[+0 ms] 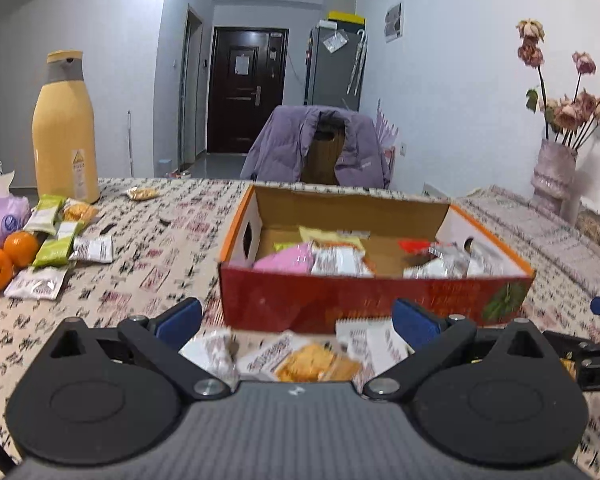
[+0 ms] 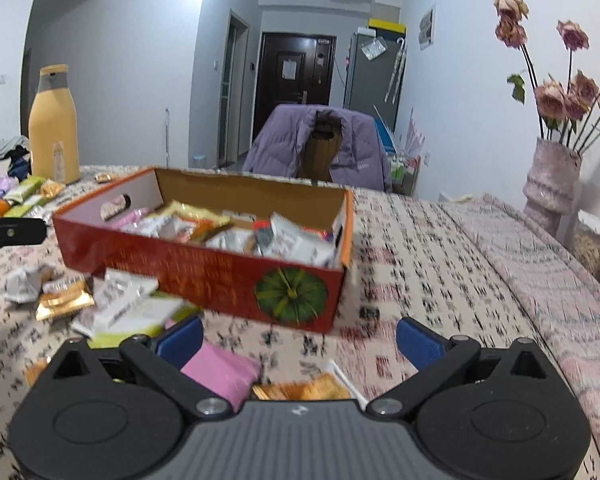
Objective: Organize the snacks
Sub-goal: 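Move both tools back to the snack packets on the table, then grasp a gold cookie packet with the right tool while the left tool grasps a white packet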
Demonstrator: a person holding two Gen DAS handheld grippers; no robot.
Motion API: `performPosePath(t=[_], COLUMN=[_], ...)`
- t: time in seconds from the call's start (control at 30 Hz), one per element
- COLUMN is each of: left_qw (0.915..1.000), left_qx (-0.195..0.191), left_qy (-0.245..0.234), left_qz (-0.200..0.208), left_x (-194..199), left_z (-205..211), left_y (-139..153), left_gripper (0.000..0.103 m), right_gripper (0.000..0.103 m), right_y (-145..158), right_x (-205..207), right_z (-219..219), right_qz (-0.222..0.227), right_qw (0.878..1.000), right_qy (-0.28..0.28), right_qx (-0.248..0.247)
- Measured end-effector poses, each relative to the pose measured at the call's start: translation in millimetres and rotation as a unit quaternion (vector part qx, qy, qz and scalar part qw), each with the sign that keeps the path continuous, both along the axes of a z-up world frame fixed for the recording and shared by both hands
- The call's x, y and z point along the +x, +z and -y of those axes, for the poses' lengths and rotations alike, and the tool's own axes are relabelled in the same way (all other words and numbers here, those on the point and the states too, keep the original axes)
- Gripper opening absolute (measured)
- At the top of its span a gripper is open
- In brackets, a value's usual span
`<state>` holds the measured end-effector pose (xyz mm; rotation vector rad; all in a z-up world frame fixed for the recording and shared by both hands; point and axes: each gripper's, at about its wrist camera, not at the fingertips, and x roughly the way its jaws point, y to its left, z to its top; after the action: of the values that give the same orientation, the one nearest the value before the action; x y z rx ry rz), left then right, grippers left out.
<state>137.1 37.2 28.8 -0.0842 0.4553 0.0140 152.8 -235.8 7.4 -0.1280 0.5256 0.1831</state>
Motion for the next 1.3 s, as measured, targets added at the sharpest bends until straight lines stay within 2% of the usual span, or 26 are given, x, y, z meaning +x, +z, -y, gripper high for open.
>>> performPosePath(t=[0.37,0.63,0.9,0.97,1.07,1.13,1.27,1.3], left_qw=[0.9997,0.9997,0.9998,0.9998,0.9998,0.9997,0.9997,0.9997], left_qx=[0.005,-0.001,-0.002,0.0,-0.001,-0.003,-0.004,-0.005], left_qy=[0.009,0.007,0.005,0.002,0.001,0.001,-0.001,0.0], left_qz=[-0.023,-0.022,-0.022,-0.022,-0.022,-0.022,-0.022,-0.023], left_x=[-14.5,-14.1,-14.7,-14.8,-15.2,-15.0,-14.9,-14.8], left_z=[-8.3,-8.9,-7.2,-5.8,-5.7,-6.2,-6.1,-6.1], left_y=[-29.9,-33.6,-35.2,-35.6,-36.1,-36.3,-36.4,-36.4], left_gripper=[0.103,0.103,0.103,0.103,0.103,0.103,0.103,0.103], right_gripper=[0.103,0.103,0.103,0.1,0.088,0.074,0.055,0.047], right_y=[-23.9,-33.9,-39.7,-39.9,-39.4,-38.4,-37.0,-36.7], right_x=[-2.8,9.7,26.6,28.2,28.1,26.6,23.1,21.9], right_z=[19.6,23.5,20.4,20.6,21.9,22.1,21.1,21.2], right_qz=[-0.05,-0.07,-0.091,-0.09,-0.089,-0.087,-0.08,-0.077], right_qw=[0.999,0.997,0.996,0.996,0.996,0.996,0.996,0.997], right_qy=[-0.016,-0.027,-0.01,-0.006,0.002,0.009,0.014,0.014], right_qx=[-0.006,-0.007,-0.002,0.001,0.015,0.023,0.026,0.027])
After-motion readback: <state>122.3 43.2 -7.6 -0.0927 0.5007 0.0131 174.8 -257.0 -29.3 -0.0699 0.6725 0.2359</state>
